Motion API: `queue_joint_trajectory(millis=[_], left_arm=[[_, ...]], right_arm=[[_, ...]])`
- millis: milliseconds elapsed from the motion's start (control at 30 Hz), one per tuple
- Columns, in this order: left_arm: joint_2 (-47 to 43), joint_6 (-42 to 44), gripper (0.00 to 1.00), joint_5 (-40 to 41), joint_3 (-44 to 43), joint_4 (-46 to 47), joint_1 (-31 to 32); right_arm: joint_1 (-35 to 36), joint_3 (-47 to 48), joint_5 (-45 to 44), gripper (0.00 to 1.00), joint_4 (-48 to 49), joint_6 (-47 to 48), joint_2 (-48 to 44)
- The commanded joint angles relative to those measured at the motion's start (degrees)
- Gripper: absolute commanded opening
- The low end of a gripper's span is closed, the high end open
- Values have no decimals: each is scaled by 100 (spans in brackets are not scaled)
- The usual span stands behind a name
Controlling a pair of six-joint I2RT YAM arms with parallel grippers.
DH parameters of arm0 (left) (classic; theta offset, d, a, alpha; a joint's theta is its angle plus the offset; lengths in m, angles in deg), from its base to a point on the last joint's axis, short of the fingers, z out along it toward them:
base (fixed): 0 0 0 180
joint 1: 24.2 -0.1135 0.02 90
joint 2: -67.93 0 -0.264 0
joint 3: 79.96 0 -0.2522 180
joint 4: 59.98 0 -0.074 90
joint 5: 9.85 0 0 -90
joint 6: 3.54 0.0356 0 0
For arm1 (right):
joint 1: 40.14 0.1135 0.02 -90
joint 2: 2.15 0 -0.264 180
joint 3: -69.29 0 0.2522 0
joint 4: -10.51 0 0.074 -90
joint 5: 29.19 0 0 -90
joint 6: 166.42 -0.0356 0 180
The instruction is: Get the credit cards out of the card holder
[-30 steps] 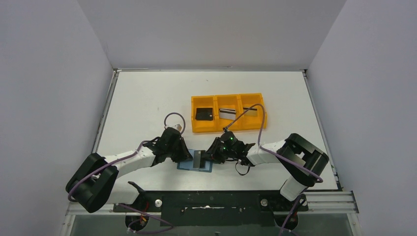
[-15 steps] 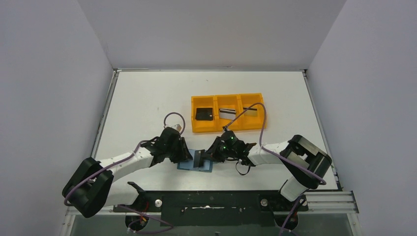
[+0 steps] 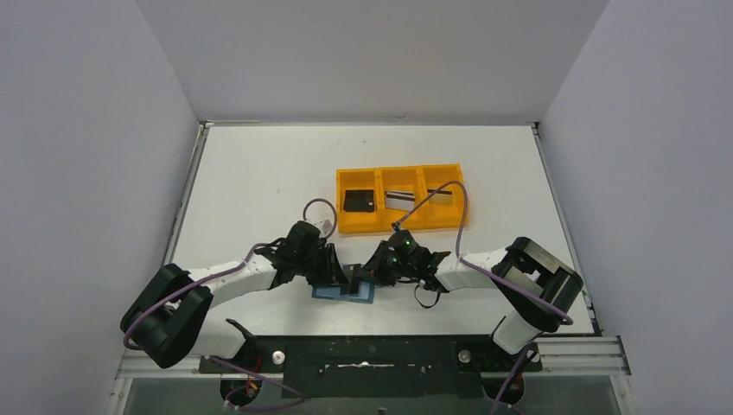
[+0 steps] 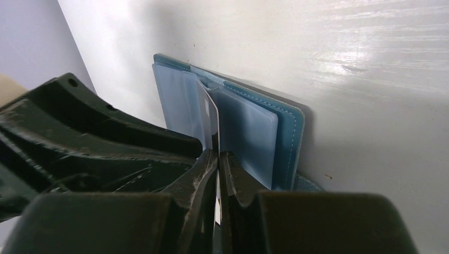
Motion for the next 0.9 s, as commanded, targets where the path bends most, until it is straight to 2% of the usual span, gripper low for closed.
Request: queue_joint_trajectory(millis=[0,133,200,300,400,600,867], left_arm=[[280,2,22,125,37,129,46],[332,60,17,27,286,298,60],[392,88,15,-27,351,328,65],[466,91,11,26,376,260,62],[444,25,10,126,377,232,64],[301,-21,9,452,316,-35,67],[-140,33,11,1083,-52,-559,29]], right_arm=[[16,9,-51,6,128,7,78],[31,-123,-12,11,459,-64,63],[30,-156,3,17,663,-126,62],[44,-119,29,18,643,-128,93],[51,-122,-25,15,527,-116,69],[62,-87,-178,1,196,3,-92],[-9,173,-531,0,-712,481,-546]])
